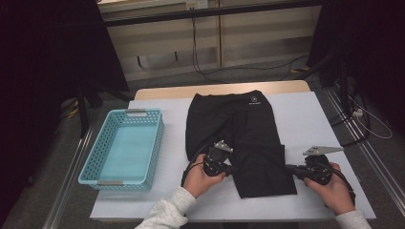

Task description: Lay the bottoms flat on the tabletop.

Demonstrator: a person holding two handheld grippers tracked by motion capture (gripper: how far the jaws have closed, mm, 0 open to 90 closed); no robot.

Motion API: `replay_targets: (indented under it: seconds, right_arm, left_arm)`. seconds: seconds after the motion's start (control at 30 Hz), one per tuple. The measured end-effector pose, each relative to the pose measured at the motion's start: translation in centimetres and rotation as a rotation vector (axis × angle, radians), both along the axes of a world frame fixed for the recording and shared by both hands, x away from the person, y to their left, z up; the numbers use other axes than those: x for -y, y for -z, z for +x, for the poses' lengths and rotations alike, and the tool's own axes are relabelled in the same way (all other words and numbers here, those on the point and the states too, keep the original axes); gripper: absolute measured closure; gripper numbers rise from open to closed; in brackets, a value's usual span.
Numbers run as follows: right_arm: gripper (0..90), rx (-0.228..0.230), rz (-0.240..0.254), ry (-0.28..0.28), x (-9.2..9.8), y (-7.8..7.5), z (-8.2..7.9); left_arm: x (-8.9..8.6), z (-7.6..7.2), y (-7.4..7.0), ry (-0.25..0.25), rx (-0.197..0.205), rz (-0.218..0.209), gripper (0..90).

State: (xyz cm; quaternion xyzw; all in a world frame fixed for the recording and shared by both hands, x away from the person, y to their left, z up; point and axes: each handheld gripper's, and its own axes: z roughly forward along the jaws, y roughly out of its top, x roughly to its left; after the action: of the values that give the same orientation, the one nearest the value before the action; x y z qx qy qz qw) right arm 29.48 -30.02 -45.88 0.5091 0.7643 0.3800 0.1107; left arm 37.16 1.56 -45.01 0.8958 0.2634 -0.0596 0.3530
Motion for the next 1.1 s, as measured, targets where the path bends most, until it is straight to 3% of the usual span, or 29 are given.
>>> replay_targets:
  seconds: [0.33,0.53,0.83,1.1]
  right_arm:
    - [89.1,-0.036,0.009,-0.015,0.2,-0.3,-1.7]
    - [89.2,-0.040,-0.017,-0.029,0.3,-0.5,-2.7]
    - [89.3,-0.042,-0.018,-0.028,0.7,-0.6,-2.8]
    - [89.4,-0.044,-0.023,-0.033,0.7,-0.6,-2.8]
  left_arm:
    - [-0.6,-0.5,-0.4,0.022,-0.019,-0.003,88.2]
    - [-0.4,-0.9,-0.5,0.032,-0.029,-0.016,88.1]
    - [-0.2,-1.0,-0.5,0.057,-0.023,0.003,88.1]
    - [0.0,-1.2,-0.4,0.059,-0.032,-0.004,88.2]
